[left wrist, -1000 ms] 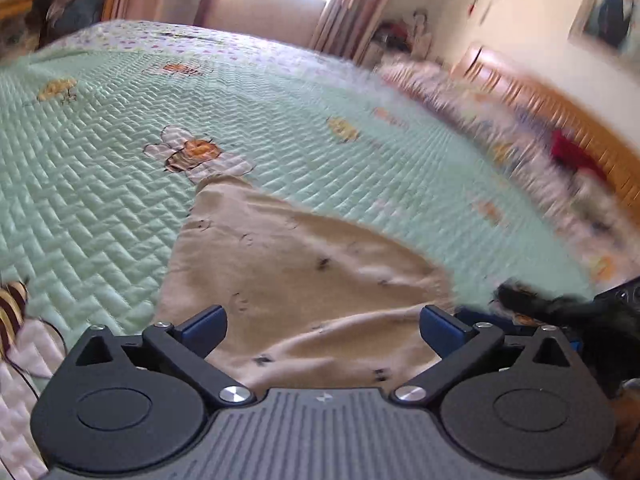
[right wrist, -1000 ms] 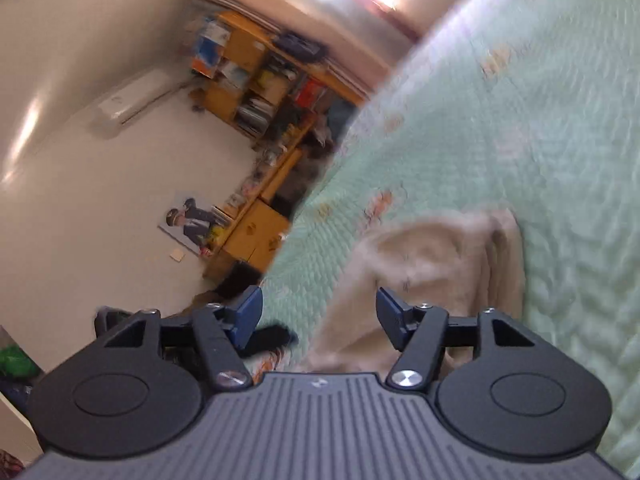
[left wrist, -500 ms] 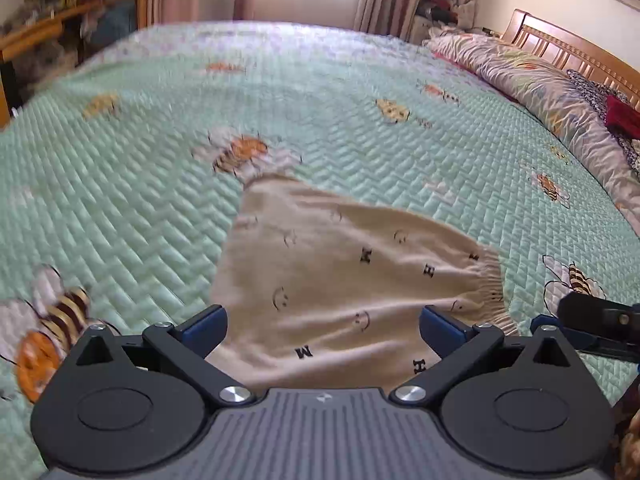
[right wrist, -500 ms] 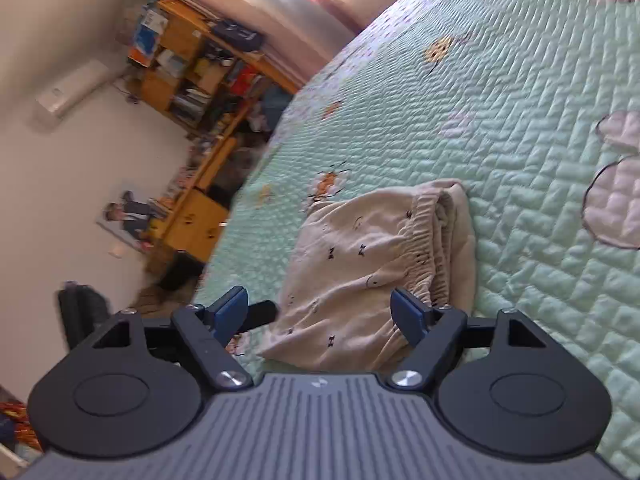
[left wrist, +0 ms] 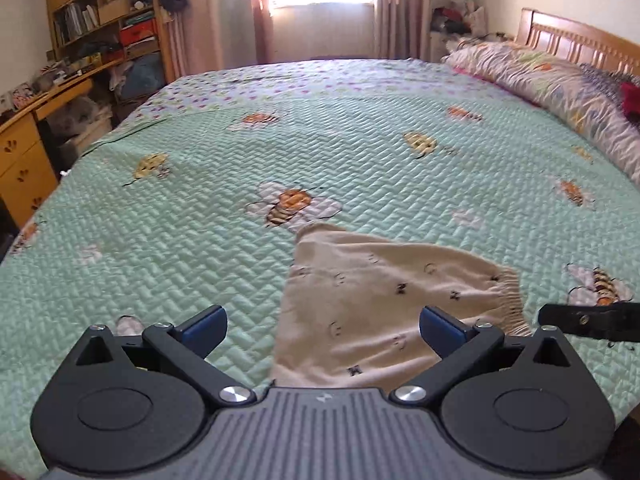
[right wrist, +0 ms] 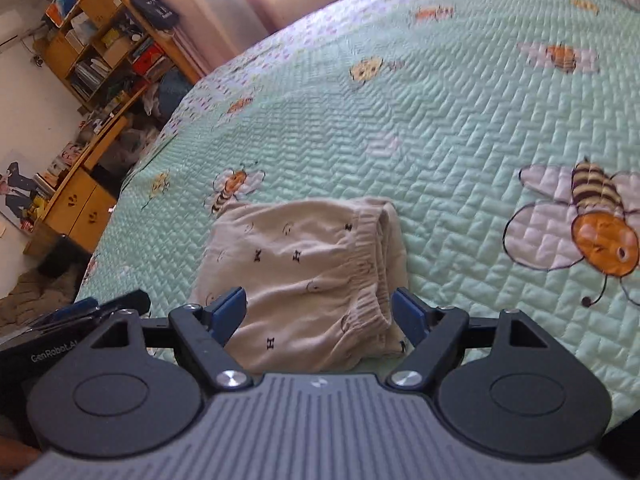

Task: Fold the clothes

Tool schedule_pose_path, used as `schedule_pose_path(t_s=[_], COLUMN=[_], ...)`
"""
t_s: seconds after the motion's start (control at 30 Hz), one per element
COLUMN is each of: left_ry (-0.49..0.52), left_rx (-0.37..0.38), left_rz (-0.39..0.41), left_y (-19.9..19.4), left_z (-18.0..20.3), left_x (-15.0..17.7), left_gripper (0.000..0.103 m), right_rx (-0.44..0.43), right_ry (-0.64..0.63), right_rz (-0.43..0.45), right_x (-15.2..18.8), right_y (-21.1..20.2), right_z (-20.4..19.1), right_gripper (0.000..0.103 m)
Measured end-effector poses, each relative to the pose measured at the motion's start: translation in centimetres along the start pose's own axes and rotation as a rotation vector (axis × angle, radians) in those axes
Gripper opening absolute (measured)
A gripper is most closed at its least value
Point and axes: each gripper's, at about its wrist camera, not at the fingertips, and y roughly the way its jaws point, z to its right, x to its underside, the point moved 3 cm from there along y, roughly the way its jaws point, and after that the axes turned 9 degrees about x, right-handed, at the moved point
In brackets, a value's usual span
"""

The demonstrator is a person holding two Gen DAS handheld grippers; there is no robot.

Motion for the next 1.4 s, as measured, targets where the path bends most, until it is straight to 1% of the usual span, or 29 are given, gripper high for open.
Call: schedule_pose_path(t_s=[0.1,0.23,0.3,0.33,0.43,0.47,0.5,0.53,0.57,0.6,0.63,0.67,0.7,0.73,0.77,0.8,0.83,0.93,1.07,1.1,1.13,1.17,1.27,1.33,1.4], left_ry=[-0.006,-0.009,-0.011,-0.009,-0.009,-0.015,-0.021,-0.028,-0.033,-0.035,-0.035,-0.035,-0.039,-0.045,-0.056,-0.071,-0.086,-0.111,-0.111,-0.106,-0.102,-0.098,-0.081,-0.058,-0.038], left_rx=[0.0,-0.003,-0.004,-0.01,-0.024,-0.024,-0.023,-0.021,-0.019,-0.016,-0.016,-0.018,-0.014,-0.007,0.008,0.025,0.038,0.067,0.099,0.097,0.094,0.091,0.076,0.05,0.026], left_rz=[0.011,0.03,0.039,0.043,0.045,0.042,0.038,0.034,0.028,0.022,0.019,0.018,0.013,0.006,-0.004,-0.017,-0.033,-0.071,-0.088,-0.092,-0.097,-0.102,-0.114,-0.115,-0.115], left_y=[-0.6,-1.4,-1.8,-1.9,-2.0,-2.0,-1.9,-1.9,-1.8,-1.8,-1.7,-1.7,-1.6,-1.4,-1.1,-0.7,-0.4,0.5,1.2,1.4,1.6,1.7,2.1,2.3,2.3], left_z=[-0.3,-0.5,-0.7,-0.7,-1.2,-1.4,-1.6,-1.8,-2.0,-2.2,-2.5,-2.7,-3.0,-3.3,-3.6,-3.9,-4.1,-4.5,-4.7,-4.5,-4.3,-4.2,-3.6,-3.1,-2.8], left_x=[-0.1,-0.2,-0.3,-0.3,-0.3,-0.2,-0.1,0.0,0.0,0.2,0.4,0.6,0.8,1.0,1.4,1.7,2.1,3.1,3.6,3.6,3.5,3.4,3.0,2.5,2.1], left_gripper=[0.102,0.102,0.102,0.102,0.102,0.102,0.102,0.102,0.102,0.102,0.102,0.102,0.102,0.102,0.102,0.102,0.102,0.102,0.102,0.102,0.102,0.102,0.102,0.102,0.102], right_rx=[-0.002,-0.01,-0.016,-0.006,0.033,0.036,0.022,-0.007,-0.042,-0.054,-0.082,-0.125,-0.168,-0.213,-0.227,-0.225,-0.222,-0.243,-0.307,-0.31,-0.295,-0.26,-0.154,-0.069,0.064], right_ry=[-0.02,-0.041,-0.073,-0.104,-0.254,-0.298,-0.32,-0.318,-0.294,-0.243,-0.178,-0.112,-0.067,-0.033,-0.017,-0.012,-0.015,0.002,0.133,0.149,0.135,0.093,-0.062,-0.132,-0.197], right_rz=[0.025,0.024,0.039,0.055,0.122,0.129,0.114,0.079,0.017,-0.064,-0.102,-0.118,-0.11,-0.09,-0.084,-0.086,-0.088,-0.092,-0.119,-0.118,-0.107,-0.085,-0.01,0.009,-0.013], right_x=[0.0,0.3,0.4,0.5,1.0,1.2,1.4,1.7,1.9,2.2,2.7,3.1,3.3,3.3,3.2,3.1,3.1,3.2,3.2,3.2,3.1,3.0,2.2,1.5,0.9], right_y=[-1.0,-1.9,-2.1,-2.3,-2.6,-2.3,-1.6,-0.4,1.2,3.2,4.4,5.3,5.4,5.1,5.0,4.9,4.8,4.8,4.5,3.9,3.2,2.3,0.2,-0.4,-0.1], right_z=[-0.7,-1.8,-2.6,-3.1,-5.0,-5.5,-5.7,-5.4,-4.7,-3.4,-1.7,0.0,1.3,2.3,2.9,3.3,3.5,3.8,5.5,5.5,5.1,4.4,1.1,-1.0,-3.0], right_gripper=[0.081,0.081,0.081,0.081,0.082,0.083,0.088,0.09,0.09,0.09,0.088,0.088,0.087,0.083,0.079,0.073,0.068,0.067,0.068,0.07,0.08,0.084,0.085,0.087,0.087])
